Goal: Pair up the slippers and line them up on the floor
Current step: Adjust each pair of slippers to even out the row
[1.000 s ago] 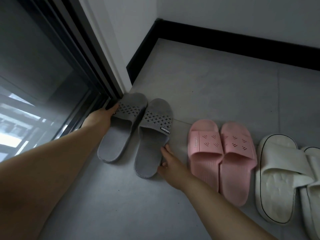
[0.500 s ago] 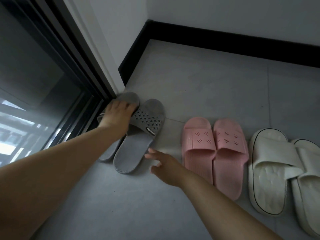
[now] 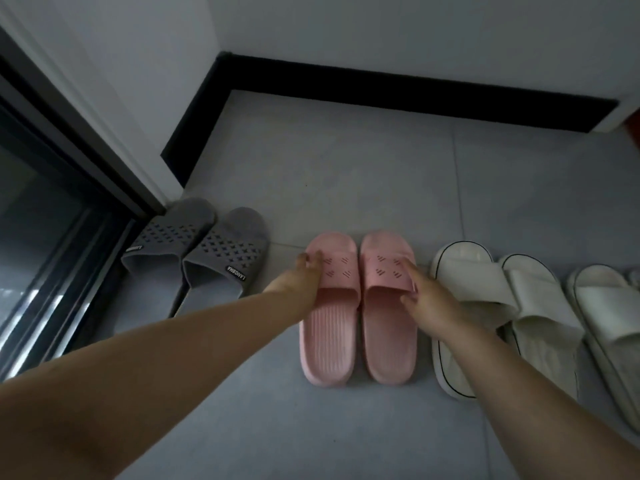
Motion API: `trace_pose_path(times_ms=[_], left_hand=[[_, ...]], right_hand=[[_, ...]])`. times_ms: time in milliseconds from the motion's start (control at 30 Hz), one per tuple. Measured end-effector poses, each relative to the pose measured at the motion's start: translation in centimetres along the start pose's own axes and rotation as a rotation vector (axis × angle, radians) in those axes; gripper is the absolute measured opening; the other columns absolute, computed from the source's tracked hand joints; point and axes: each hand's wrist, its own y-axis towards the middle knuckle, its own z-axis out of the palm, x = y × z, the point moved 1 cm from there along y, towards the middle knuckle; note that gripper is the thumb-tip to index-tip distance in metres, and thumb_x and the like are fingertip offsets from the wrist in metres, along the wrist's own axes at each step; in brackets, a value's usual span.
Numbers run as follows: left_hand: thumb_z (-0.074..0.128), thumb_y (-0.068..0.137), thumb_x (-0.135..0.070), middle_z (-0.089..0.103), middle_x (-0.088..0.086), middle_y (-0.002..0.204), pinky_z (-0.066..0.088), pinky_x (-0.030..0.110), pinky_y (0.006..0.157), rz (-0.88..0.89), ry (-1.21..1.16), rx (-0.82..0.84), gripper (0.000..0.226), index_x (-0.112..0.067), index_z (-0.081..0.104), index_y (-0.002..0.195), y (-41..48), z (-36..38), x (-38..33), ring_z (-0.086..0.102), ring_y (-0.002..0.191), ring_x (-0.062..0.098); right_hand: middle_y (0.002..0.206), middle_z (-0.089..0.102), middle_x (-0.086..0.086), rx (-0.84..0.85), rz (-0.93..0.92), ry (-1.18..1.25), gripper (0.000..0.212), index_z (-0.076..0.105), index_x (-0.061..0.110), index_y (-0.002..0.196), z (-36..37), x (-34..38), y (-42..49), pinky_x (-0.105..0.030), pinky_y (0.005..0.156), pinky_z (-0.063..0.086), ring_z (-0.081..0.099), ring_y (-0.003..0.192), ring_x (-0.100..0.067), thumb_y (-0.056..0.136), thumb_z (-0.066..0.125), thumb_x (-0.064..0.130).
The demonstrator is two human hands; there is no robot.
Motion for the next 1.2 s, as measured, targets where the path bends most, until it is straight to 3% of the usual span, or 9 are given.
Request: trace_pose_path(times_ms=[200,367,500,800,900,967,1033,1133,1200], left_hand=[[0.033,0.099,-0.018,0.026,0.014,0.151,0.035,0.041,0.110,-0.045,-0.191,-0.035,0.053,-0.015,0.015,0.149,0.4,-0.6,2.7,0.042,0.131,0.033],[0.036,0.093,0.001,0.025,0.017,0.149,0.035,0.040,0.109,-0.206,-0.168,-0.091,0.058,-0.006,0.016,0.147,0.2,-0.6,3.0,0.045,0.130,0.034],[0.040,0.094,-0.005,0.026,0.016,0.150,0.034,0.038,0.109,-0.188,-0.167,-0.083,0.057,-0.006,0.018,0.147,-0.1,-1.0,3.3,0.044,0.131,0.033],[0.048,0.095,-0.018,0.031,0.017,0.146,0.037,0.039,0.106,-0.193,-0.154,-0.089,0.058,-0.006,0.023,0.145,-0.4,-1.3,3.0,0.047,0.126,0.036],[0.054,0.092,-0.021,0.033,0.019,0.144,0.036,0.044,0.106,-0.195,-0.101,-0.108,0.062,-0.004,0.024,0.143,-0.6,-1.8,2.2,0.043,0.127,0.038],[0.058,0.088,-0.024,0.029,0.017,0.148,0.028,0.043,0.112,-0.122,-0.029,-0.149,0.072,-0.005,0.019,0.146,-1.0,-2.3,0.7,0.032,0.134,0.037],[0.058,0.084,-0.026,0.025,0.014,0.152,0.018,0.040,0.116,0.007,0.001,-0.217,0.076,-0.008,0.018,0.147,-1.3,-2.7,-1.6,0.023,0.140,0.034],[0.057,0.083,-0.025,0.027,0.010,0.152,0.013,0.037,0.117,0.250,0.012,-0.294,0.073,-0.011,0.023,0.146,-1.4,-2.7,-6.1,0.021,0.141,0.030],[0.054,0.085,-0.021,0.028,0.008,0.152,0.014,0.033,0.117,0.374,-0.005,-0.261,0.069,-0.012,0.023,0.146,-1.1,-2.0,-9.4,0.021,0.141,0.027]], right_hand=[[0.141,0.046,-0.009,-0.036,-0.044,0.031,0.058,0.020,0.035,0.147,1.0,1.2,0.4,-0.026,0.092,0.039,0.051,0.123,-0.027,0.096,0.042,0.015],[0.142,0.047,-0.008,-0.028,-0.095,0.095,0.060,0.024,0.033,0.146,1.5,1.5,0.8,-0.023,0.095,0.039,0.051,0.124,-0.026,0.095,0.046,0.012],[0.143,0.047,-0.005,-0.028,-0.094,0.068,0.059,0.023,0.033,0.146,1.4,1.7,0.9,-0.023,0.093,0.037,0.050,0.125,-0.025,0.096,0.046,0.013],[0.153,0.033,0.001,0.114,-0.136,0.119,0.063,0.012,0.036,0.148,1.3,1.0,1.5,-0.020,0.097,0.034,0.043,0.132,-0.023,0.097,0.040,0.011],[0.153,0.031,-0.007,0.150,-0.180,0.220,0.066,0.013,0.023,0.150,1.2,1.2,0.5,-0.027,0.112,0.028,0.037,0.137,-0.023,0.094,0.046,0.011],[0.144,0.042,-0.016,0.032,-0.225,0.257,0.057,0.034,0.010,0.143,0.7,0.6,-0.7,-0.035,0.111,0.033,0.043,0.132,-0.029,0.089,0.052,0.009],[0.131,0.052,-0.021,-0.237,-0.191,0.191,0.048,0.052,0.007,0.128,-0.4,-1.3,-1.9,-0.036,0.105,0.036,0.047,0.123,-0.035,0.081,0.051,-0.001],[0.131,0.045,-0.019,-0.619,0.035,0.102,0.049,0.054,0.008,0.122,-3.4,-5.9,-3.6,-0.037,0.100,0.034,0.043,0.119,-0.038,0.074,0.050,-0.005],[0.138,0.037,-0.020,-0.648,0.264,0.082,0.056,0.045,0.010,0.130,-5.7,-9.9,-4.2,-0.041,0.103,0.033,0.036,0.124,-0.040,0.076,0.056,0.001]])
